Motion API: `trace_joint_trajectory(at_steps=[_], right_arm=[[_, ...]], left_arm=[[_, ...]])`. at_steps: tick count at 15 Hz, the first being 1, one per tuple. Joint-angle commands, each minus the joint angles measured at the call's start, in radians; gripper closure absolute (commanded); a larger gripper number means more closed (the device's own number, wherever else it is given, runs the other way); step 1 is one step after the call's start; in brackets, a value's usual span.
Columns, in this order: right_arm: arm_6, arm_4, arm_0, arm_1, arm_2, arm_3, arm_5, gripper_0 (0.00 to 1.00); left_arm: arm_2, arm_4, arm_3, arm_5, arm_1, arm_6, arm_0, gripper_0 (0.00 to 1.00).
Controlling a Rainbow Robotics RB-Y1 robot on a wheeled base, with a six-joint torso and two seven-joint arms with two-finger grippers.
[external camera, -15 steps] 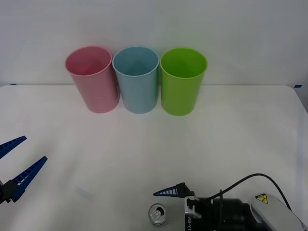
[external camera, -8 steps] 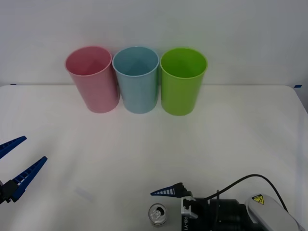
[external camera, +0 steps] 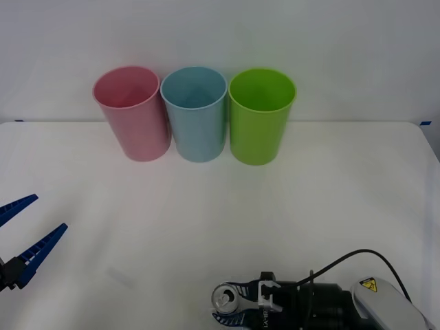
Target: Grasp the object on the table and drop it into the matching bin: aluminum can to the light blue bin, PET bottle to the pink bin.
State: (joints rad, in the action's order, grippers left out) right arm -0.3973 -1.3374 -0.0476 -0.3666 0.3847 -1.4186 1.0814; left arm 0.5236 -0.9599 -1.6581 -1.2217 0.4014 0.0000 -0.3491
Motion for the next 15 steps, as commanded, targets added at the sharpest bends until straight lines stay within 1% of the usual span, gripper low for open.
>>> trace_joint_trajectory(at_steps=[1,6,9,12,15], right_arm=[[0.000,0.006,0.002,0.000,-0.001,0.000,-0.003,1.00],[0.000,0.034,0.003,0.000,-0.010,-0.008,-0.002,1.00],[0.005,0.061,-0.005,0.000,-0.032,-0.025,-0.002,1.00],[0.028,0.073,-0.020,0.000,-0.060,-0.080,-0.011,1.00],[0.055,0.104,-0.020,0.000,-0.069,-0.131,-0.040,1.00]], left_arm=[[0.000,0.000,0.000,0.000,0.000,0.000,0.000,0.00],[0.000,0.000,0.000,0.000,0.000,0.000,0.000,0.00],[0.000,0.000,0.000,0.000,0.000,0.000,0.000,0.00],[0.000,0.000,0.000,0.000,0.000,0.000,0.000,0.00],[0.000,0.000,0.000,0.000,0.000,0.000,0.000,0.00]])
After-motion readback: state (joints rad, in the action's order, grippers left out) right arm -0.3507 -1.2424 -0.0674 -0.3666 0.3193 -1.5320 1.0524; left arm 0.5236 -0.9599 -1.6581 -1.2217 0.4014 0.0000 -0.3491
